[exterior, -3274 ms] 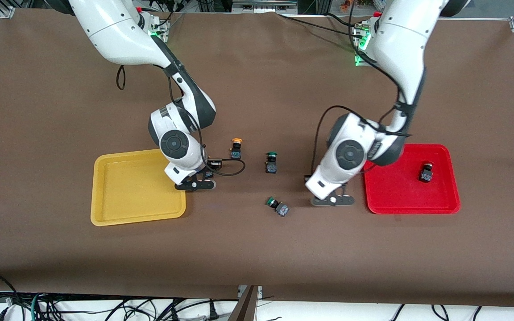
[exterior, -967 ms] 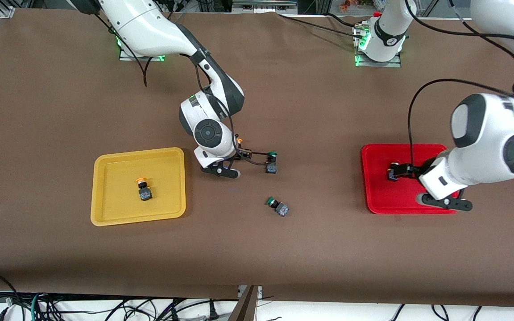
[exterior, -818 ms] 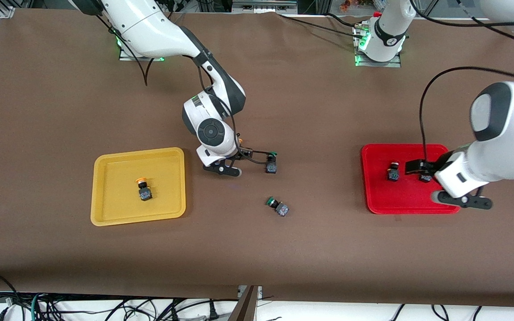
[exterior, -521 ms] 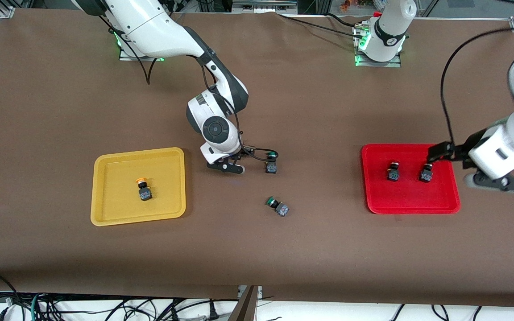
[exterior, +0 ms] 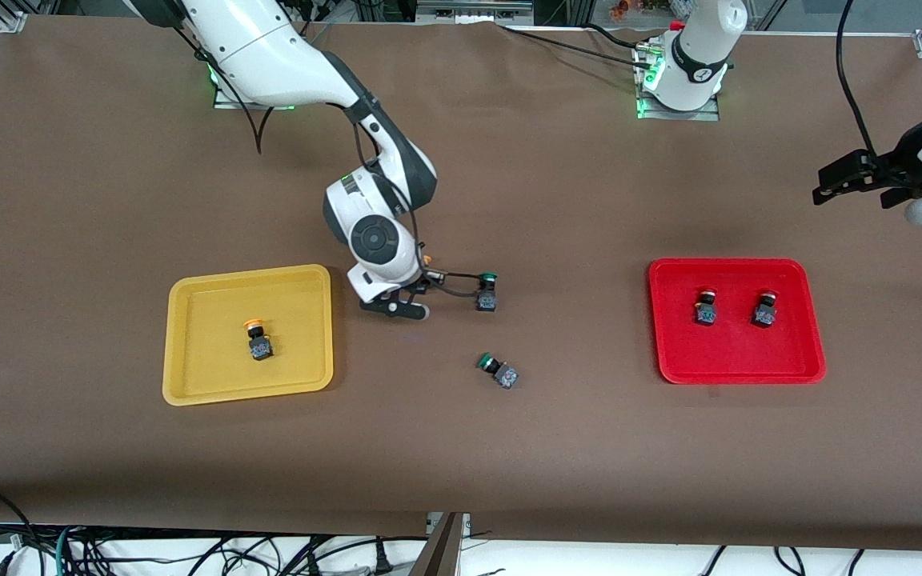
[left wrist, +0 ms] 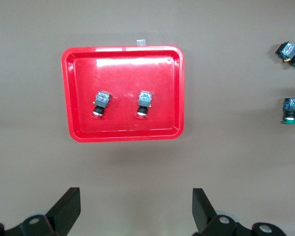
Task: Place red and yellow buttons in trays
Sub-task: 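Raise the left gripper away while the right gripper grasps the other orange button, then carry the orange button over the yellow tray with the right gripper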
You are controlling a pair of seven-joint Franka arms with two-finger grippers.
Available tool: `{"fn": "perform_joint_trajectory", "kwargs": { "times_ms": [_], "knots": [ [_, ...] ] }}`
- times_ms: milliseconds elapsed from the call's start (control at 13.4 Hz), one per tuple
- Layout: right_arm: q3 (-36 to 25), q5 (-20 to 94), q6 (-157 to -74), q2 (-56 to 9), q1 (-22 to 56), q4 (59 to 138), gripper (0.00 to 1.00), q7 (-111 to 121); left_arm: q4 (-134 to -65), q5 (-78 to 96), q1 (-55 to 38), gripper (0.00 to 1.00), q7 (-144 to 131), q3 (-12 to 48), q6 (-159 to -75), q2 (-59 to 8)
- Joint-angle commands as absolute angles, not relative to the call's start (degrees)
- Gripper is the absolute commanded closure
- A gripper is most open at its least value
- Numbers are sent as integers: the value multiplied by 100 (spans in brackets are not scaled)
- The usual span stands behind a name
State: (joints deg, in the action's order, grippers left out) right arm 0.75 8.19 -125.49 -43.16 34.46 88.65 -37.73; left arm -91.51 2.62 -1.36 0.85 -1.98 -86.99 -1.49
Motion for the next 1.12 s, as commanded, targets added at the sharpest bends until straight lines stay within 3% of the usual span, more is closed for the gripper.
{"fn": "perform_joint_trajectory", "kwargs": {
  "times_ms": [0,298,595,1042],
  "knots": [
    [-384,590,-11789,-3930,3208,8807,63,-2475,-9168,290,-176,0,-123,-176,-8719,-237],
    [-1300,466,-11346,-3805,3156,8833,62,-601,-8736,237,-185,0,-132,-123,-8693,-554],
    [-1310,544,-11671,-3981,2603,8894,62,236,-8736,202,-167,0,-132,-132,-8684,-554],
    [-1266,1116,-11882,-4219,2513,8982,60,246,-8736,176,-141,0,-97,-158,-8675,-563]
  ]
}}
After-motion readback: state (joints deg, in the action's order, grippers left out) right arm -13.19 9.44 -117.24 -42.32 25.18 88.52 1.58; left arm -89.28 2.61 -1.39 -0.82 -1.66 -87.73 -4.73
